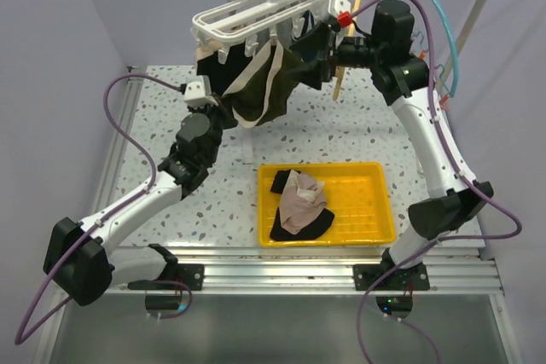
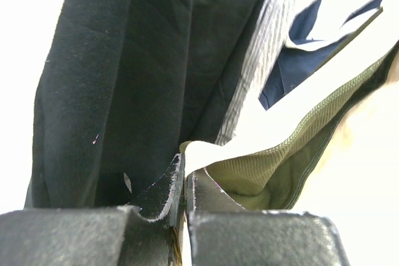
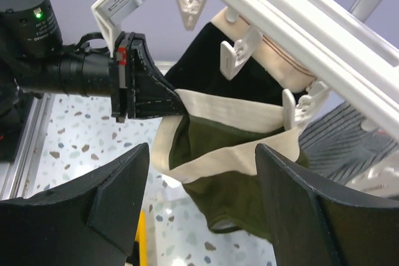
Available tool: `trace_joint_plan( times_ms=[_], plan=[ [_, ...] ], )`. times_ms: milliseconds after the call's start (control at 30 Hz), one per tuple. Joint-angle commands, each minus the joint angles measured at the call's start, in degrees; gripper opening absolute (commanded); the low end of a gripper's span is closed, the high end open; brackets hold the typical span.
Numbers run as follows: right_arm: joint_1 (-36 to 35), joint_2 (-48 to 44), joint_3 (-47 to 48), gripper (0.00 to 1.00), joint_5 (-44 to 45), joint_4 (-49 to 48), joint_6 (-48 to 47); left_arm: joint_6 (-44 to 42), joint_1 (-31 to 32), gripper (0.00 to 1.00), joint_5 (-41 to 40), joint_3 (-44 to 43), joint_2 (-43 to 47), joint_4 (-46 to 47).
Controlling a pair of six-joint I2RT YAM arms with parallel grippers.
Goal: Remove the underwear clipped to the hanger
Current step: Remove the underwear from the hanger.
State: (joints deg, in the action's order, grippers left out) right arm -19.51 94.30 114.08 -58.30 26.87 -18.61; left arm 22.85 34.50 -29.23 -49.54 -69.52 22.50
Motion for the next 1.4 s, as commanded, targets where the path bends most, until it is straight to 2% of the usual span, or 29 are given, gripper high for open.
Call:
trace_joint_plan(
  times_ms=[0,233,500,733,1033,1367],
  plan=[
    [-0.4,3.1,3.2,0.73,-4.0,-12.4,8.6,-1.7,-1.6,0.0,1.5,0.6,2.5,0.4],
    [-2.9,9.1,11.9,0.73,2.7,-11.5,10.1,-1.7,-3.6,0.0,3.5,0.7,3.2,0.1],
    [-2.9,9.8,12.7,0.73,9.8,-8.3,8.9,-1.5,-5.1,0.0,4.2,0.6,3.9,-0.5],
    [-2.9,12.1,13.9,0.74,10.6,-7.7,8.1,-1.6,-6.6,0.0,5.1,0.0,3.8,-0.4],
    [-2.9,16.2,15.4,0.73,7.2,-15.5,16.3,-1.8,-8.1,0.0,6.9,-0.8,3.6,-1.1],
    [-3.0,17.1,12.3,0.68,5.0,-34.5,33.9,-1.2,-8.4,0.0,8.1,-1.0,3.1,-1.1]
  ],
)
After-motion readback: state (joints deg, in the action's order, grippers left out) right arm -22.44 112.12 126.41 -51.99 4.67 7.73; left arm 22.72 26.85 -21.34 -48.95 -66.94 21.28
